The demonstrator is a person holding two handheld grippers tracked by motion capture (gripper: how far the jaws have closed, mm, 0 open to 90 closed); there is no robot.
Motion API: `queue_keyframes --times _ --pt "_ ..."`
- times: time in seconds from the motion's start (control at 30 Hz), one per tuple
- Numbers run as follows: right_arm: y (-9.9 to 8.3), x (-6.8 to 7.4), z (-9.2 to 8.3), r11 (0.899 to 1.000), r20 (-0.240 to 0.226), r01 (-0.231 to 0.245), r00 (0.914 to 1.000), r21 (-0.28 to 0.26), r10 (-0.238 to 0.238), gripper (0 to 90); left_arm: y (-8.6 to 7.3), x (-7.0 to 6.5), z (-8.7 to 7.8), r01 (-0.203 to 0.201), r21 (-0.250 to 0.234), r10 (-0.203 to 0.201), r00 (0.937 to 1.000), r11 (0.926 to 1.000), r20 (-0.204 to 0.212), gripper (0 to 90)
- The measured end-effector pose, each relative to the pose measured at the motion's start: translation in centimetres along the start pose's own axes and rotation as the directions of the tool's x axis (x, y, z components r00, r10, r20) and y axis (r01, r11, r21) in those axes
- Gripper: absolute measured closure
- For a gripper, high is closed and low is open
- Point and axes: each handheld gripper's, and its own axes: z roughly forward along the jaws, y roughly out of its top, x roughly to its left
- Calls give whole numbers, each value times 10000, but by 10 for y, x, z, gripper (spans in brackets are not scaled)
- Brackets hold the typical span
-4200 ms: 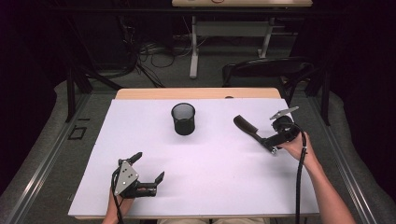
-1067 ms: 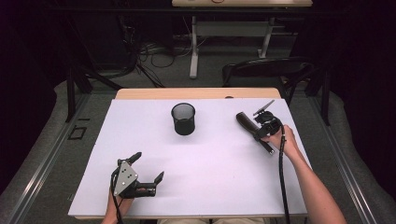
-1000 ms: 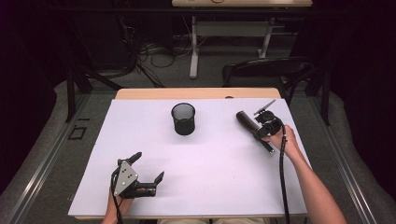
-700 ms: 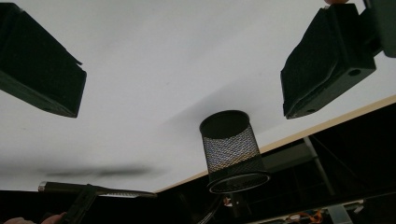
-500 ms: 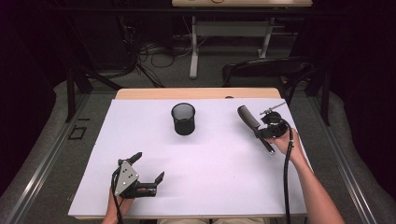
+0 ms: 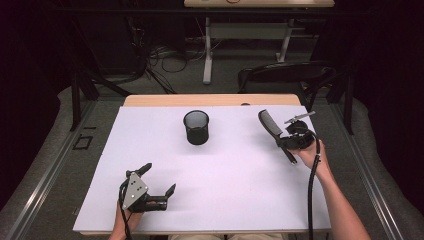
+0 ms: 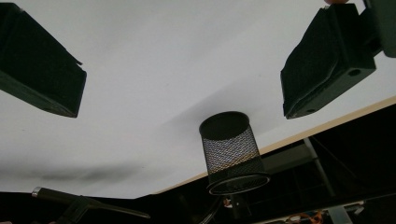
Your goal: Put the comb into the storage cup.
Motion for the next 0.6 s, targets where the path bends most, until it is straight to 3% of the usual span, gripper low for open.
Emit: queue_keyframes --times 0.6 --pt "0 11 -4 9963 -245 212 9994 -829 -233 728 0 1 0 -19 -28 19 10000 10000 -25 2"
